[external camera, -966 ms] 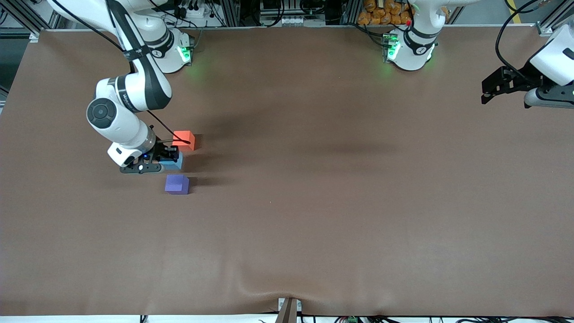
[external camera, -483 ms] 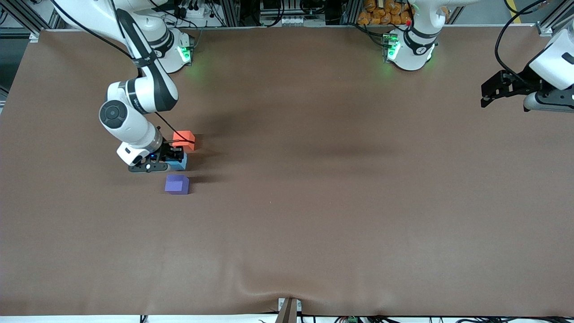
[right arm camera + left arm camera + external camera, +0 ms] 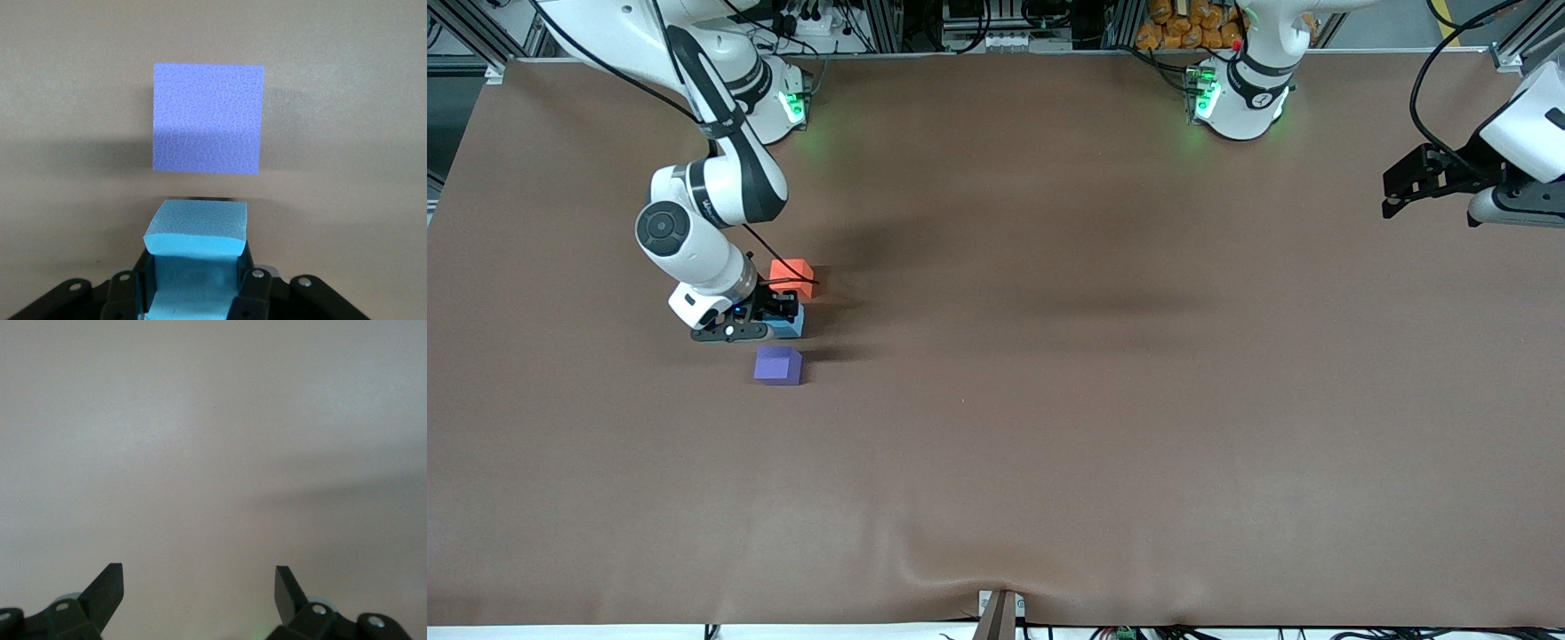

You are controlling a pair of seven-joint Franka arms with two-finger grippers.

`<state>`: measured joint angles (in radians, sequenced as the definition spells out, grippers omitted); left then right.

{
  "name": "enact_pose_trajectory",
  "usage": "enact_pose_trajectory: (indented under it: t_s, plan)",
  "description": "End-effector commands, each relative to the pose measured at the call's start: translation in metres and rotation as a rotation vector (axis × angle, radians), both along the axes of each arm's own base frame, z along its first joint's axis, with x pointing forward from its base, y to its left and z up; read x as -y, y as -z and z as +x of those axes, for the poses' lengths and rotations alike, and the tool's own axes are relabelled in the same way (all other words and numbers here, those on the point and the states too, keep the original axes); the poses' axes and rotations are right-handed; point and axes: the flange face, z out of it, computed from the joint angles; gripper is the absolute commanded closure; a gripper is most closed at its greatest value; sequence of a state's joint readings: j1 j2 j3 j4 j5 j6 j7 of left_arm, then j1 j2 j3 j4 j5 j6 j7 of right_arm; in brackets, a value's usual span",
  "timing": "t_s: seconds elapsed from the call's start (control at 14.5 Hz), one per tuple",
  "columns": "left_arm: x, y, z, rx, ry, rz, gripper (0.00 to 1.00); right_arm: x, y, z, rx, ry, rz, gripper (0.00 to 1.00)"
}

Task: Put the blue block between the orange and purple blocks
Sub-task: 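Lower the blue cube between the red and purple cubes, open gripper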

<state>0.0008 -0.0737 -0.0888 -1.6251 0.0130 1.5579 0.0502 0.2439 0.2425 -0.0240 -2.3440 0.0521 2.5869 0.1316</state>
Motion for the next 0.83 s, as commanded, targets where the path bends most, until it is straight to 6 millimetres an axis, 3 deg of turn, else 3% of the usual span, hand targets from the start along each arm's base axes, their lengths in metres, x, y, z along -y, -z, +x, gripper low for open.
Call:
enact_pose_trajectory:
  t_s: [0.0,0.28,0.34,0.41,0.55,0.76]
  plan:
    - [0.001,-0.005,0.003,0.01,0.002,-0.004,0.0,-0.002,0.012,-0.003,0.017,0.007,0.007,1.0]
    - [0.001,-0.004,0.003,0.009,0.002,-0.004,0.0,0.0,0.017,-0.004,0.011,0.01,0.006,1.0]
    - [0.002,-0.004,0.003,0.009,0.003,-0.004,0.0,0.0,0.021,-0.004,0.003,0.012,0.004,0.77]
    - [0.002,-0.005,0.003,0.01,0.003,-0.002,0.0,0.003,0.02,-0.003,0.002,0.016,0.003,0.01]
    - [0.002,-0.004,0.003,0.009,0.003,-0.002,0.0,0.002,0.009,-0.002,-0.006,0.011,0.004,0.0]
    - [0.002,-0.004,0.003,0.009,0.003,-0.002,0.0,-0.001,-0.053,0.021,-0.073,0.008,0.004,0.0]
